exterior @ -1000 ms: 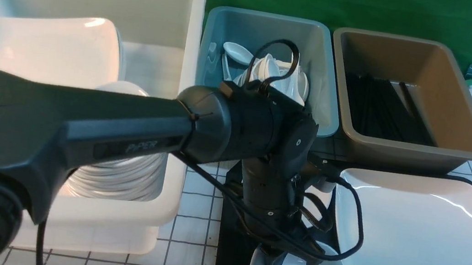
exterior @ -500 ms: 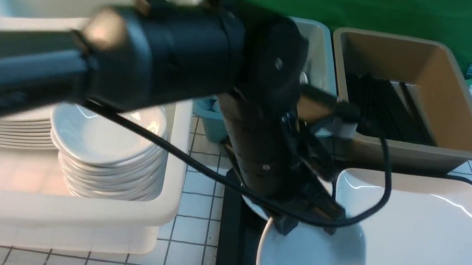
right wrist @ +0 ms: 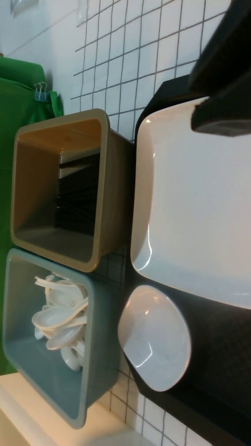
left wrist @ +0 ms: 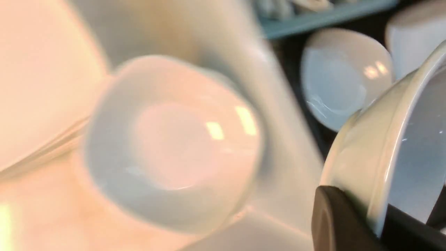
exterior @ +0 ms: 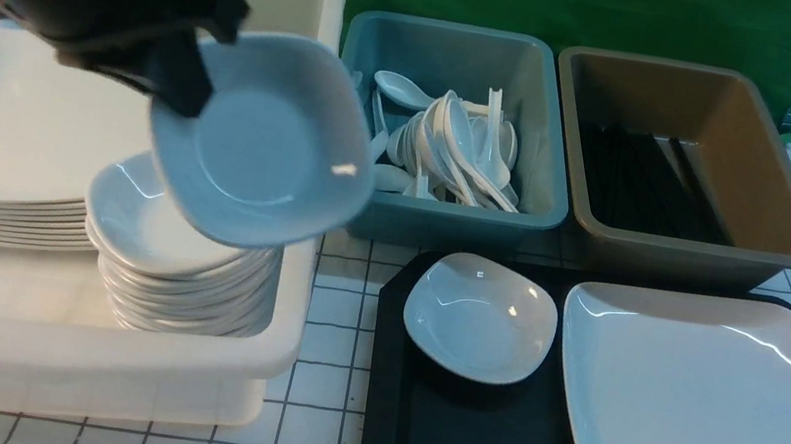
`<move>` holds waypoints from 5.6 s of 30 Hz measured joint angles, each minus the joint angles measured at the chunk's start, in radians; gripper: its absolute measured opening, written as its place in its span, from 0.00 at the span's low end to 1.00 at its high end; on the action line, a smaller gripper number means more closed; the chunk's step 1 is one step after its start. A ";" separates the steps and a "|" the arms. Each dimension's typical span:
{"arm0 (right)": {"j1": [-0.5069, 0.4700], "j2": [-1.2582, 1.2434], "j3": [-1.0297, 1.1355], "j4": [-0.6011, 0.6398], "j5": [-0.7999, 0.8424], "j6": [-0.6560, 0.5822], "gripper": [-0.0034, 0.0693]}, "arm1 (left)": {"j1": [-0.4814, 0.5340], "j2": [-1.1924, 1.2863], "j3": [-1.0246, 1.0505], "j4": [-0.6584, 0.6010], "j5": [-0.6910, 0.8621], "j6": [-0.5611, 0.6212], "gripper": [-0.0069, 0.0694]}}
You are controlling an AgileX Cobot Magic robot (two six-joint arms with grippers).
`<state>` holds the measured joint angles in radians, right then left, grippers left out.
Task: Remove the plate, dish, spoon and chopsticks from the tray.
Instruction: Use the left arm to put the small plate into the large storage box on the left, then use the left arm to grab a small plate from the dinner plate, then use the left arm to put the small plate into the large storage box on the left
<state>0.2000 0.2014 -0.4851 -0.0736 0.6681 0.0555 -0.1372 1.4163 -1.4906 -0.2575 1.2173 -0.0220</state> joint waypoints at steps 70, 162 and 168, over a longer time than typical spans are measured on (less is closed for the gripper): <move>0.000 0.000 0.000 0.000 -0.027 -0.002 0.28 | -0.664 0.350 0.070 0.316 -0.313 0.255 0.13; 0.000 0.000 0.000 0.000 0.008 0.073 0.32 | -0.735 0.034 0.062 0.587 -0.358 -0.050 0.10; 0.000 0.000 0.000 0.000 0.008 0.084 0.32 | -0.735 -0.056 0.062 0.817 -0.106 -0.176 0.10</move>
<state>0.2000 0.2014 -0.4851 -0.0736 0.6758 0.1400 -0.8727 1.3608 -1.4290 0.5593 1.1114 -0.1982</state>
